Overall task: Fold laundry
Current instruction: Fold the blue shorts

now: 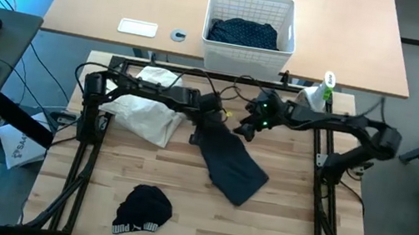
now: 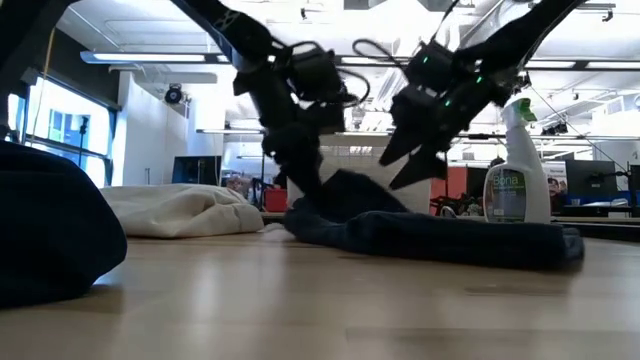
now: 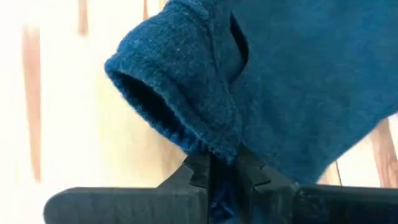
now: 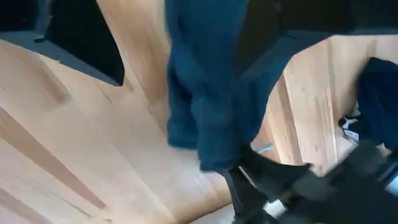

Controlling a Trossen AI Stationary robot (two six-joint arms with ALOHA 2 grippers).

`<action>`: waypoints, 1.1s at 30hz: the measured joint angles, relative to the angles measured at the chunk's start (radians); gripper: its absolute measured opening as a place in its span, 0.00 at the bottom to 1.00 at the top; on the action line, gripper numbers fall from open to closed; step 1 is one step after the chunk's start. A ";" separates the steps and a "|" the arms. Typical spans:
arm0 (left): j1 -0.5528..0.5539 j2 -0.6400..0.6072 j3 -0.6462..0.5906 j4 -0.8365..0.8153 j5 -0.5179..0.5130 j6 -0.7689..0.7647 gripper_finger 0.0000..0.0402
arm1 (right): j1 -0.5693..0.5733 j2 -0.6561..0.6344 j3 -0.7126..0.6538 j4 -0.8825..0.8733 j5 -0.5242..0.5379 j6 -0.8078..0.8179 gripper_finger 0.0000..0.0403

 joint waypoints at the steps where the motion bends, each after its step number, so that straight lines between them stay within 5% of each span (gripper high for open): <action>1: -0.006 0.000 0.011 0.002 -0.002 0.025 0.02 | 0.000 0.031 0.000 0.034 -0.013 -0.023 0.77; 7: -0.032 0.000 0.054 0.007 -0.082 0.133 0.04 | 0.000 0.190 0.000 0.231 -0.146 -0.086 0.79; 16: -0.037 0.000 0.070 0.000 -0.122 0.163 0.05 | -0.006 0.258 0.000 0.254 -0.164 -0.115 0.60; 21: -0.022 0.000 0.070 -0.004 -0.107 0.047 0.06 | -0.029 0.258 0.000 0.244 -0.170 -0.116 0.46; 28: 0.052 -0.009 0.107 -0.167 0.011 -0.096 0.23 | -0.030 0.258 0.000 0.224 -0.168 -0.114 0.06; 33: 0.091 -0.011 0.197 -0.431 0.028 -0.246 0.35 | -0.040 0.258 0.000 0.161 -0.165 -0.058 0.06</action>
